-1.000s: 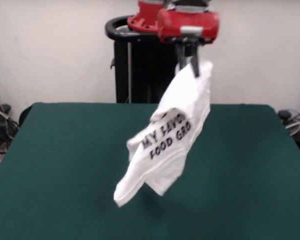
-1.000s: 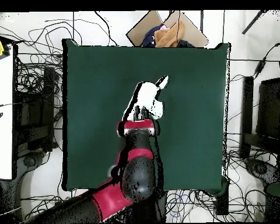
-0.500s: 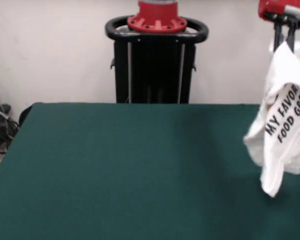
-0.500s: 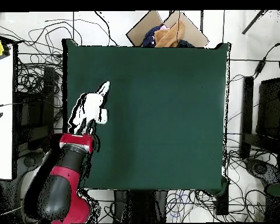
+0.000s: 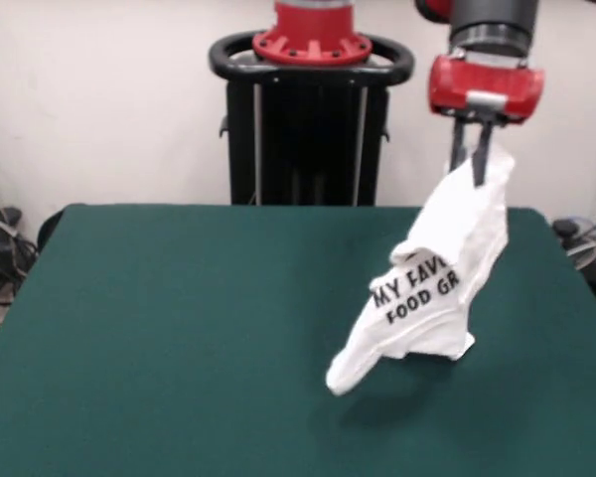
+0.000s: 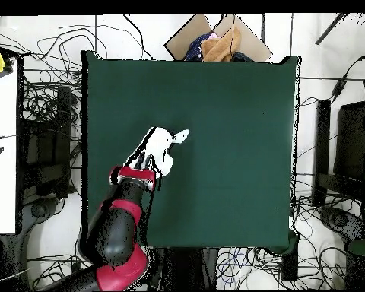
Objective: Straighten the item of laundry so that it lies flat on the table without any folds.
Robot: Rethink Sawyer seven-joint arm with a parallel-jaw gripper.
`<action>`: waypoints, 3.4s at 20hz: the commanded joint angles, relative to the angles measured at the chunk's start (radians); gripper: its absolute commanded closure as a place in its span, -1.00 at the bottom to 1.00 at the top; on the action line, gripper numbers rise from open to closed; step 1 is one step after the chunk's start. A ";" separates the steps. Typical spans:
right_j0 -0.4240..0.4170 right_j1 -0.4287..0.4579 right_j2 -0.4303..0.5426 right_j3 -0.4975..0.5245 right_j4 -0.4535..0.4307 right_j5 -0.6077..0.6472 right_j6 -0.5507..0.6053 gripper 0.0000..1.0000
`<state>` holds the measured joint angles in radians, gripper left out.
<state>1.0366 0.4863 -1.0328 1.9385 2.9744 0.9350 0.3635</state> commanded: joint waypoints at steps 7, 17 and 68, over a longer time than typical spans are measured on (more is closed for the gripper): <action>-0.090 -0.093 0.140 -0.006 -0.259 0.147 -0.057 1.00; -0.182 -0.336 0.107 0.083 -0.696 0.147 0.005 1.00; -0.513 -0.741 0.241 0.008 -1.003 -0.250 0.033 -1.00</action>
<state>0.5395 -0.2576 -1.0231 2.0380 1.8637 0.8117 0.3555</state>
